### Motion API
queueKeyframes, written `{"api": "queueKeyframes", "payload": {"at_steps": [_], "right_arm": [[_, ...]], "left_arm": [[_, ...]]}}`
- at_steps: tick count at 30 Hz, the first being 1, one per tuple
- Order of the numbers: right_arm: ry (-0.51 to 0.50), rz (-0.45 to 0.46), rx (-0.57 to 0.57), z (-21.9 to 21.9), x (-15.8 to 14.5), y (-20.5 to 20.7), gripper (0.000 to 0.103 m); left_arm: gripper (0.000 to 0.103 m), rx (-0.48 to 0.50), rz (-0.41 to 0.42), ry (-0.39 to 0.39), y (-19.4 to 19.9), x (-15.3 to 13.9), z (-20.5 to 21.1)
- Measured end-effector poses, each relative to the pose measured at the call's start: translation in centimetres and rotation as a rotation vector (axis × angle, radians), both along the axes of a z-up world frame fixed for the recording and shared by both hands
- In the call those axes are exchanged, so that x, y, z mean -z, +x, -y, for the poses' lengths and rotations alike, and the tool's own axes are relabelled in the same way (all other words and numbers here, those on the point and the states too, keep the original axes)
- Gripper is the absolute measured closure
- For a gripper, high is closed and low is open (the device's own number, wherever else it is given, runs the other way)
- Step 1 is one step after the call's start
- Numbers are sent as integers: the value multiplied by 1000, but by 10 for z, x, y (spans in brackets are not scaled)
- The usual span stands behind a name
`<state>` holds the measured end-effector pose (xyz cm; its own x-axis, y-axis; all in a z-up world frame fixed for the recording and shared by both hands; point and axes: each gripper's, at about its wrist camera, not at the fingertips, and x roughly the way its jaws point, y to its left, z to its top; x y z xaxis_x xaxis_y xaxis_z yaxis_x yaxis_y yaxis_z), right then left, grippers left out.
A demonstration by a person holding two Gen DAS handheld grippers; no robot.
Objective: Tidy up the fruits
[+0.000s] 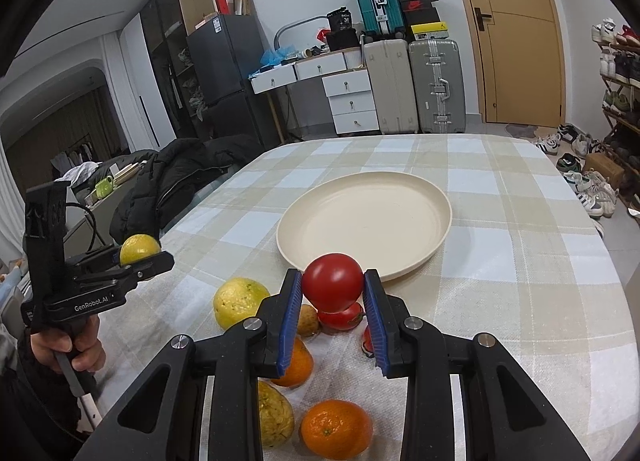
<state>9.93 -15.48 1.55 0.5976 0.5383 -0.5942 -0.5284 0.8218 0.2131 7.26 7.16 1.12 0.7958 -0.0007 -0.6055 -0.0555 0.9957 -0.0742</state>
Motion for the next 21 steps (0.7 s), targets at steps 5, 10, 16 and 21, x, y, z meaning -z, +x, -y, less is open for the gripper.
{"api": "queueKeyframes", "payload": {"at_steps": [5, 10, 16, 21], "right_arm": [[0, -6, 3, -1, -1, 3, 71], [7, -18, 10, 1, 0, 10, 71], [8, -31, 27, 2, 0, 21, 71], [-5, -60, 45, 3, 6, 36, 71]], "left_arm": [[55, 15, 23, -22, 13, -9, 17], [55, 32, 34, -23, 28, -13, 32], [54, 46, 35, -17, 47, -16, 46], [54, 57, 24, -15, 66, -13, 59]]}}
